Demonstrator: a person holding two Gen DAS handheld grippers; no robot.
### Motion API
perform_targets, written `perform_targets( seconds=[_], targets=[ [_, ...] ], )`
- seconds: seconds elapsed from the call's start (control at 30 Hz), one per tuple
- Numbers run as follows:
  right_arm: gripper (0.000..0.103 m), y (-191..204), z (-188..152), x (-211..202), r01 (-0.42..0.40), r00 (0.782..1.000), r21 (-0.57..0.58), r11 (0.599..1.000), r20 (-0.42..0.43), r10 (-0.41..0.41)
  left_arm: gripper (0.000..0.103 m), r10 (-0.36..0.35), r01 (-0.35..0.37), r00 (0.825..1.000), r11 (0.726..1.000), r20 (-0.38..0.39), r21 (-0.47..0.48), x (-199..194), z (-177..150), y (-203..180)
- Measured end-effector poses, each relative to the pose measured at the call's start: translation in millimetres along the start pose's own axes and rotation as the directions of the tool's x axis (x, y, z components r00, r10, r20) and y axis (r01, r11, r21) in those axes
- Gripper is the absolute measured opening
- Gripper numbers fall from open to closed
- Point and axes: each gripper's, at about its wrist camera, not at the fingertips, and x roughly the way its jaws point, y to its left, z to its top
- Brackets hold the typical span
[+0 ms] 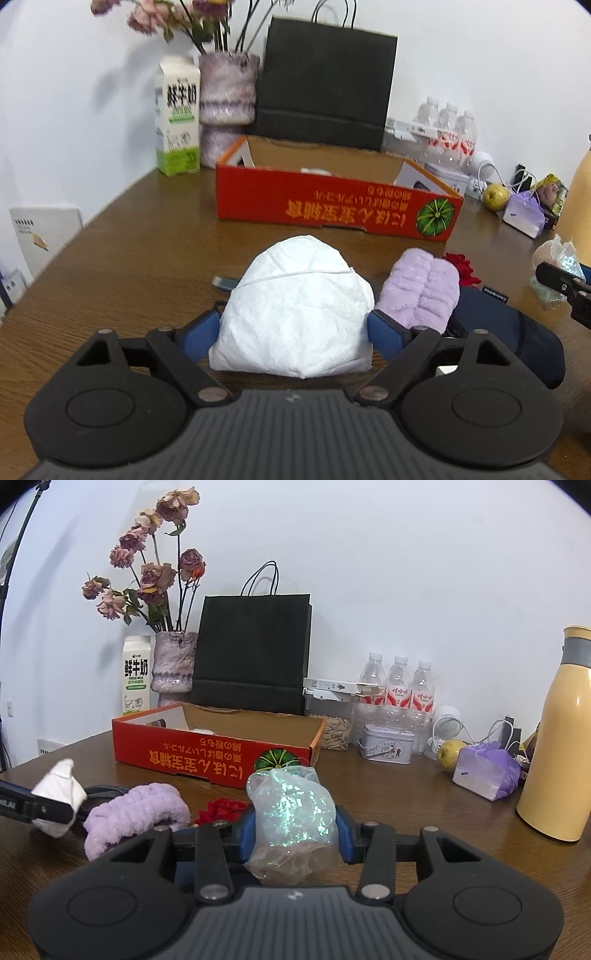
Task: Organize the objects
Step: 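Carry the cloth and plastic bag over the red box with both tools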
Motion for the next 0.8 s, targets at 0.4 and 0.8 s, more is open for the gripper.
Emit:
perform_targets(
  seconds=[0.4,0.8],
  targets=[
    [0.042,7.9,9.1,-7.3,-0.042,0.999,0.000,0.999,0.016,0.042,0.089,0.005,-0.010,0.997,0.998,0.071,0.066,-18.1,12.4,-22.9],
    [0.042,25.6,36.9,-1.9,-0.101,0.994,0.008,0.995,0.030,0.101,0.089,0.000,-0.010,0.991,0.997,0.137,0.073,-21.0,37.6,-33.4]
  ],
)
